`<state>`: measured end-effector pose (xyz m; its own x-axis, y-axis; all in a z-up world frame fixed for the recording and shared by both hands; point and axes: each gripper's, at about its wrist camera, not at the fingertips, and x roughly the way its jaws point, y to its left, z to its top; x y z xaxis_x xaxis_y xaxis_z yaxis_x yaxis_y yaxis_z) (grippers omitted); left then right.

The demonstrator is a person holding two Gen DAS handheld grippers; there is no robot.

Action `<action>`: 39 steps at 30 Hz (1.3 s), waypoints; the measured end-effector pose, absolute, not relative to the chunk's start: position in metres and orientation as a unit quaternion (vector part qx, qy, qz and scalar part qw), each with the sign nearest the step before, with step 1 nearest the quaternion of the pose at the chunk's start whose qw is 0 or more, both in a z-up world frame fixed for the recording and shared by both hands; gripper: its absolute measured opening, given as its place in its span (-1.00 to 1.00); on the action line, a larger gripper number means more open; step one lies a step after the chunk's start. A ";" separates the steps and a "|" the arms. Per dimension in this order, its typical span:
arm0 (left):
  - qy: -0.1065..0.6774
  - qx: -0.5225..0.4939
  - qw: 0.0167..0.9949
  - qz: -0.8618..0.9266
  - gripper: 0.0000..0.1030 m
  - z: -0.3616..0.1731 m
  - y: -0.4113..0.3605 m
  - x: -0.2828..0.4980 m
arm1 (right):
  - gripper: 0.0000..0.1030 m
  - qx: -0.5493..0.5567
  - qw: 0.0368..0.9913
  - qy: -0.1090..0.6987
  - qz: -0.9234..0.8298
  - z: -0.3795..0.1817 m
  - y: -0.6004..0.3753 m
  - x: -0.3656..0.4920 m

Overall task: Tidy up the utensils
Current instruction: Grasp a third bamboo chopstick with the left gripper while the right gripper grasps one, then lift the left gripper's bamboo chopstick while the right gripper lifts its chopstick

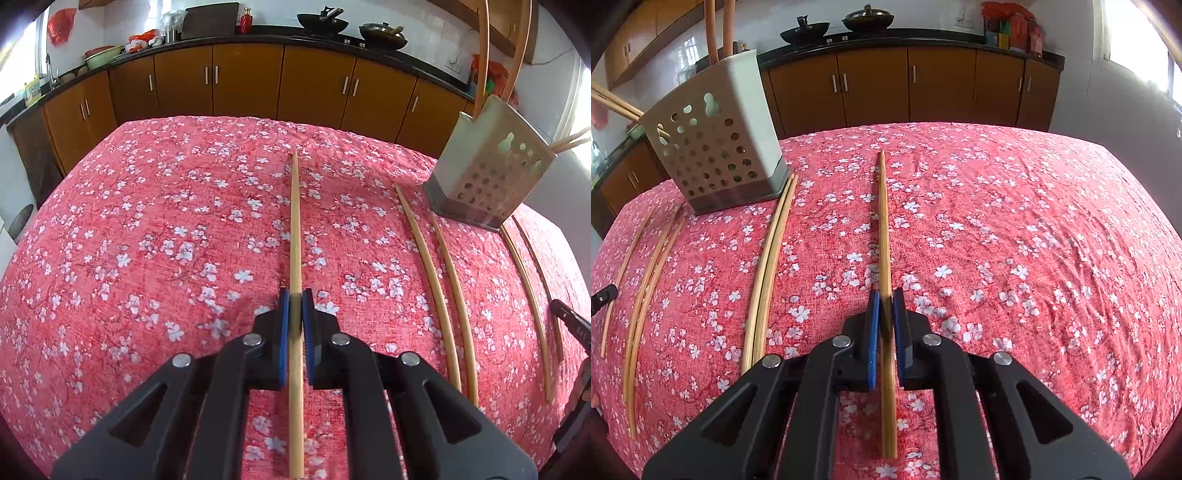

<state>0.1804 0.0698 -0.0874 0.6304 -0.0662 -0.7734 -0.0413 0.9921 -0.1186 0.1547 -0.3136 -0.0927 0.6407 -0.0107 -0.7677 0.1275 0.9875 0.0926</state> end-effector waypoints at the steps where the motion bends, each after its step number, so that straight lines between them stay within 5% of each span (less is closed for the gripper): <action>1: 0.429 -0.068 0.901 -0.009 -0.81 -0.087 0.072 0.179 | -0.83 0.070 0.903 0.422 -0.038 -0.093 -0.314 0.155; 39: 0.429 -0.078 0.900 -0.012 -0.81 -0.087 0.070 0.180 | -0.82 0.075 0.903 0.420 -0.039 -0.092 -0.315 0.153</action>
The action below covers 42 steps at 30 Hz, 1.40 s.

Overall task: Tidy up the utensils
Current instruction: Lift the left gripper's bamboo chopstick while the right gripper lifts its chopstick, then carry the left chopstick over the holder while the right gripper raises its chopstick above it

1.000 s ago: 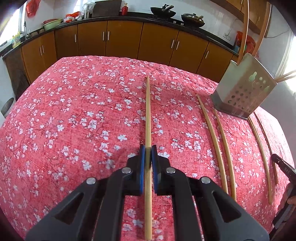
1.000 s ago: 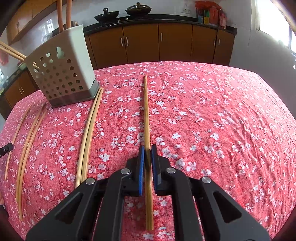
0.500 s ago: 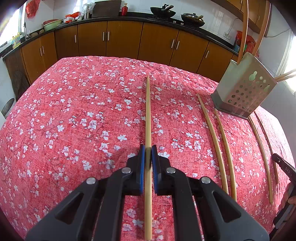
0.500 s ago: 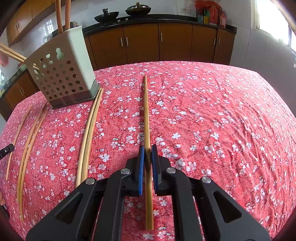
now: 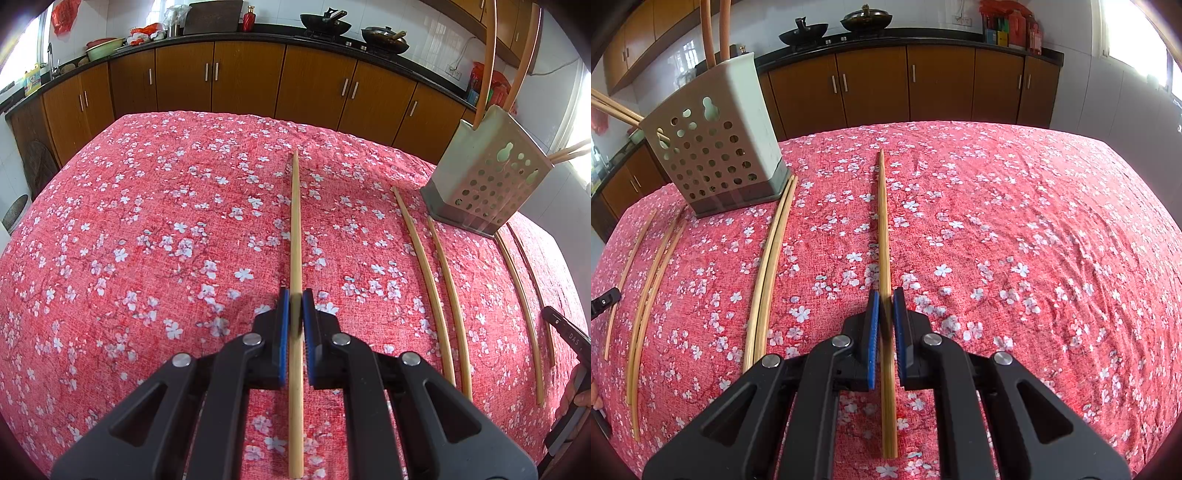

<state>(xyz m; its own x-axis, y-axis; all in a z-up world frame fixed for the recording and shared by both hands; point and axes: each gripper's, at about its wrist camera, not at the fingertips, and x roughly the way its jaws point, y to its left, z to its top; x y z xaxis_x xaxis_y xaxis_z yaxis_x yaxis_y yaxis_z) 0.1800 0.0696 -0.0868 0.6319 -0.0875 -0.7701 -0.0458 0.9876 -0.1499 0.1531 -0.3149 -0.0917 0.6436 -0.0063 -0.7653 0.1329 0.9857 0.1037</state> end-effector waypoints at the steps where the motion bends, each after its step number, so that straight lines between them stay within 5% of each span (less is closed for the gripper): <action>1: 0.429 -0.078 0.900 -0.012 -0.81 -0.087 0.069 0.180 | -0.82 0.075 0.903 0.420 -0.039 -0.092 -0.315 0.153; 31: 0.437 -0.010 0.900 -0.010 -0.84 -0.083 0.053 0.161 | -0.85 0.082 0.905 0.417 -0.030 -0.086 -0.313 0.138; 42: 0.337 -0.036 0.940 -0.028 -0.84 -0.006 0.063 0.146 | -0.85 0.104 0.946 0.307 -0.028 -0.017 -0.326 0.113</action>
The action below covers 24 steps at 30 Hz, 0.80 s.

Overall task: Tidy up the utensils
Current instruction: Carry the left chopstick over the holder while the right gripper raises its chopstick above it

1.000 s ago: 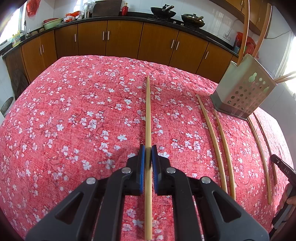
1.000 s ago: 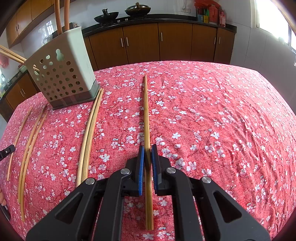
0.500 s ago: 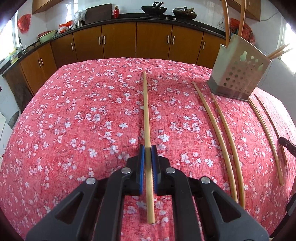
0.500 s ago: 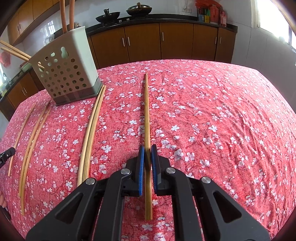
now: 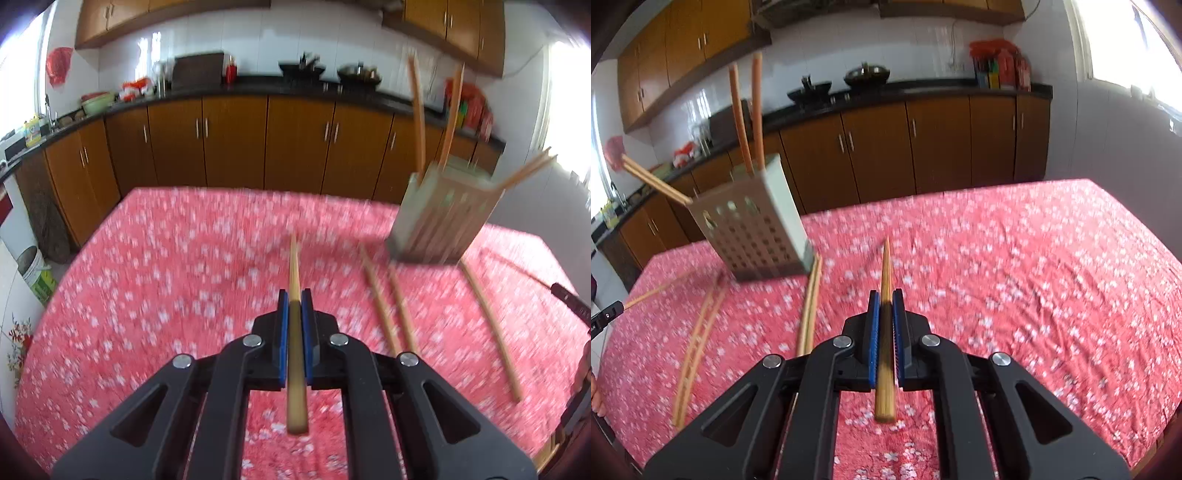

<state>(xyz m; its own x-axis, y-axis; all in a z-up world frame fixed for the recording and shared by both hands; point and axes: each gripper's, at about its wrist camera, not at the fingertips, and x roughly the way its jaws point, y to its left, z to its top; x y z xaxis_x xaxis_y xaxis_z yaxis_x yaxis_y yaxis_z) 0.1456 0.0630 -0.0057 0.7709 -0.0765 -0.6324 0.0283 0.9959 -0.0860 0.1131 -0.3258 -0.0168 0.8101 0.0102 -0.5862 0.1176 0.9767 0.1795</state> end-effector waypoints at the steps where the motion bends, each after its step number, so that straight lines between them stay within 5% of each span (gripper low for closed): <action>1: 0.324 -0.042 0.945 -0.031 -0.84 0.004 0.063 0.144 | -0.85 0.106 0.949 0.294 -0.028 -0.010 -0.325 0.111; 24: 0.193 -0.063 0.969 -0.141 -0.85 0.135 0.020 0.121 | -0.85 0.134 0.979 0.137 0.074 0.118 -0.297 0.096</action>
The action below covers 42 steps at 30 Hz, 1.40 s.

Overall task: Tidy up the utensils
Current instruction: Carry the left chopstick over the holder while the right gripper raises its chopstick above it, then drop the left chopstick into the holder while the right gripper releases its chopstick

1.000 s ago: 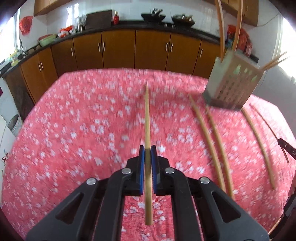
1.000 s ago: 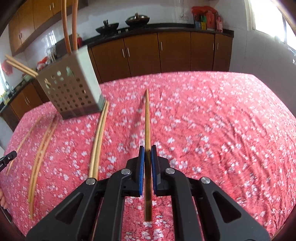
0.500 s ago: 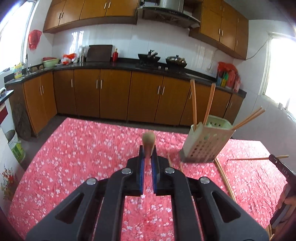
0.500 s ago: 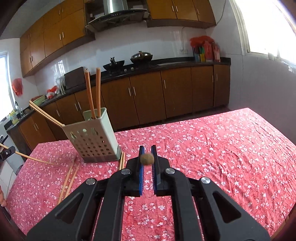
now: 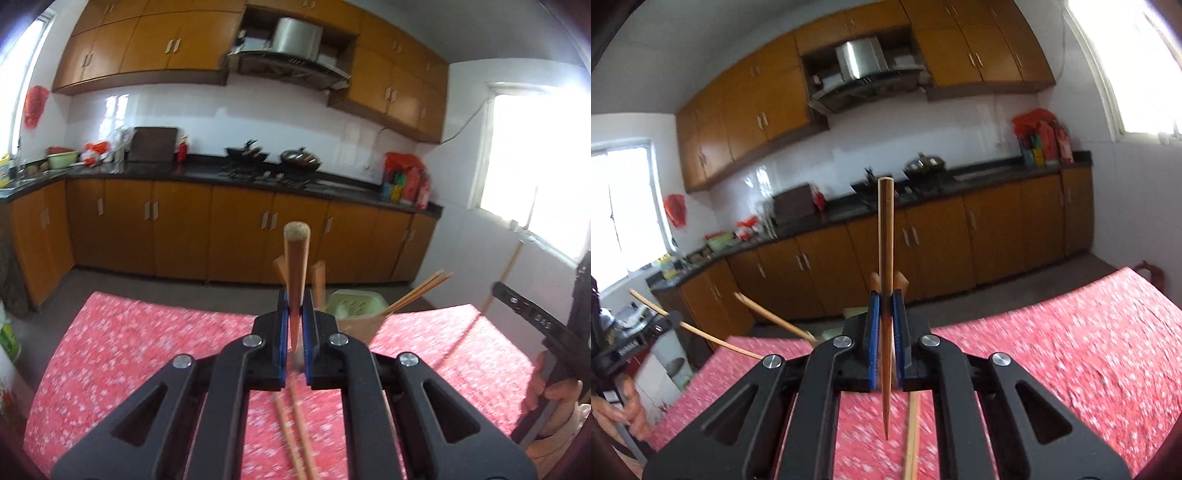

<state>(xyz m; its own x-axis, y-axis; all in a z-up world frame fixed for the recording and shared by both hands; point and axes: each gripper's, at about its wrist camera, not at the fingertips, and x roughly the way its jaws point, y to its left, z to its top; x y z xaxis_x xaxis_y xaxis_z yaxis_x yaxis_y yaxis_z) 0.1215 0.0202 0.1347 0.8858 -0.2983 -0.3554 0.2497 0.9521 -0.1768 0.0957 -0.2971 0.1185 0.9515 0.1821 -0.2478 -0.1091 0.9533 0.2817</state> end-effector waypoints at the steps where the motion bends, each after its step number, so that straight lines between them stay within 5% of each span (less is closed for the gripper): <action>1: 0.187 -0.062 0.969 -0.150 -0.85 0.141 0.014 0.122 | -0.85 0.132 0.980 0.129 0.076 0.123 -0.296 0.095; 17: 0.141 -0.027 0.977 -0.156 -0.85 0.176 -0.056 0.184 | -0.85 0.134 0.990 0.024 0.039 0.152 -0.273 0.153; 27: 0.195 -0.030 0.968 -0.155 -0.85 0.127 -0.058 0.226 | -0.84 0.113 0.988 0.092 0.045 0.109 -0.256 0.179; 33: 0.194 -0.037 0.969 -0.147 -0.75 0.126 -0.050 0.218 | -0.44 0.106 0.989 0.096 0.039 0.114 -0.263 0.165; 42: 0.171 -0.056 0.977 -0.116 -0.63 0.135 -0.013 0.166 | -0.44 0.111 0.988 0.109 0.019 0.113 -0.289 0.114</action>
